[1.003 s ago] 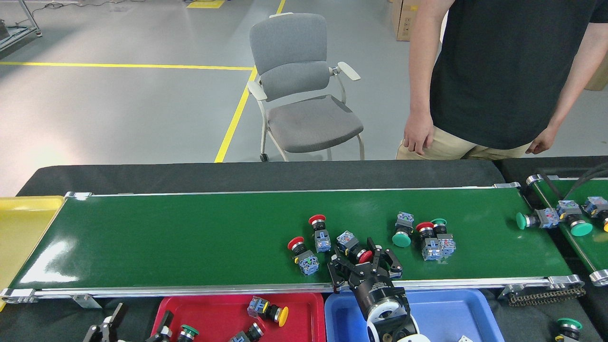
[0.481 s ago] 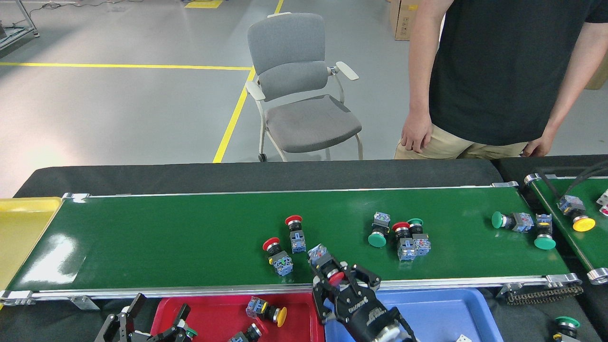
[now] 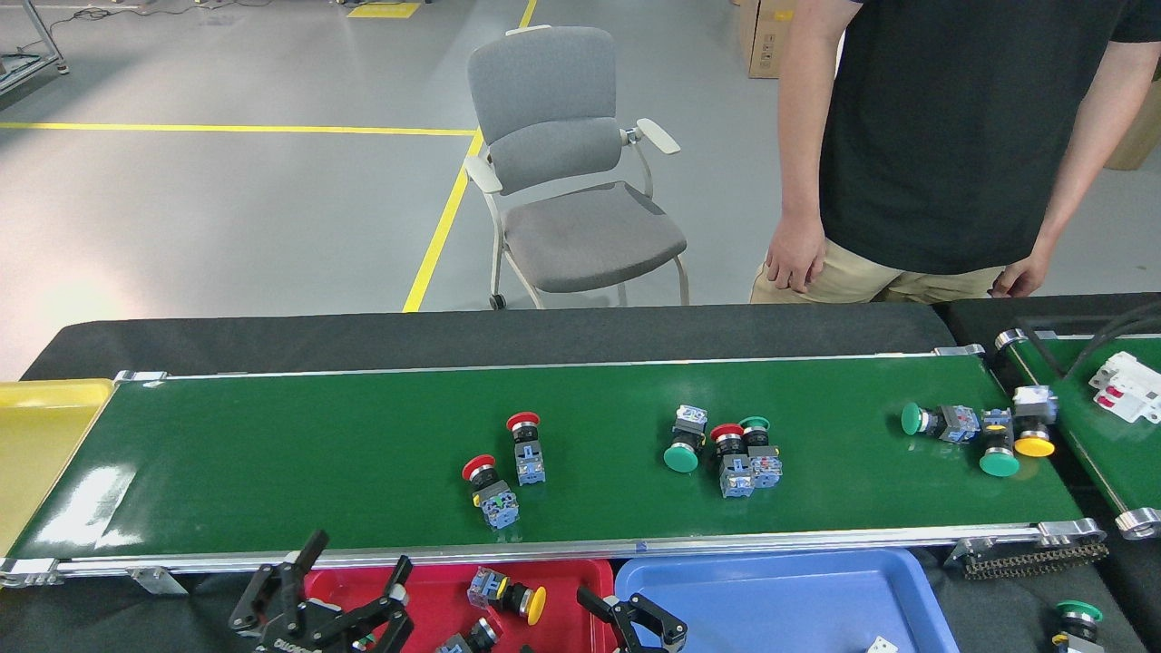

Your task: Pick switch part from conveyor to tray

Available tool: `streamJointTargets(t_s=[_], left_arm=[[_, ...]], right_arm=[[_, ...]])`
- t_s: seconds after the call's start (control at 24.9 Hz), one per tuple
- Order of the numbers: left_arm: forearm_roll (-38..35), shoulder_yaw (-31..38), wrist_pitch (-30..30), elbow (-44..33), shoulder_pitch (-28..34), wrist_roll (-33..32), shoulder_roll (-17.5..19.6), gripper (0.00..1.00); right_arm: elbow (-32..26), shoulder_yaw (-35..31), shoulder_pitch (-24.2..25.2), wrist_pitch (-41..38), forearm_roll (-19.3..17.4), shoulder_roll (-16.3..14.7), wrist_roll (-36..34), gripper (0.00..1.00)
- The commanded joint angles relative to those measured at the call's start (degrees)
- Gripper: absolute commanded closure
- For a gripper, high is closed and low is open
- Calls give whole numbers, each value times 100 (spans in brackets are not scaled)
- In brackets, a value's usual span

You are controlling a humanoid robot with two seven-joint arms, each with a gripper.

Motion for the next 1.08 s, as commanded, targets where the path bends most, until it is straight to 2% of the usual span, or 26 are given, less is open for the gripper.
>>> streamJointTargets(t_s=[0.0,0.08,0.2,0.32,0.48,0.6,0.68,0.72,0.76,0.8,0.84,0.92,1.04], left_arm=[[-82,-188,375,101,-157,-10,43,0],[-134,-241,401,329,-333,-115,8,0],[-152,-232,497,786,-596,-177,-1,0],[-152,-215,735,1103,-860,-185,52,0],[-152,-162,761,1428,-1071,-177,61,0],[-152,-162,832,1630,-1221,-177,61,0],[-152,-171,911,1832,-1414,-177,61,4],[-152,-171,937,1894,-1476,-177,52,10],[-152,-171,964,1973,-1546,-159,52,29],[-143,-171,964,2034,-1581,-124,69,54],[-108,-162,937,2078,-1590,-115,69,74],[-82,-162,928,2131,-1581,-97,96,85],[-64,-179,902,2113,-1449,-10,105,92]], right_arm=[[-110,-161,-276,1080,-8,36,-79,8],[-75,-275,-407,2125,-8,1,-122,6],[-75,-337,-320,3241,-8,-183,-711,4],[-101,-354,181,3400,-17,-456,-984,3],[-154,-354,753,3382,-26,-535,-1327,3],[-145,-354,709,3382,-26,-544,-1274,3],[-5,-311,446,3391,-26,-500,-1186,3],[101,-284,287,3391,-26,-482,-1107,3],[294,-214,50,3391,-26,-429,-975,3],[549,-117,-223,3409,-26,-324,-826,3],[786,-38,-478,3418,-17,-245,-747,3],[1226,94,-829,3418,-8,-166,-703,3],[1850,261,-1339,3444,-17,19,-703,3]])
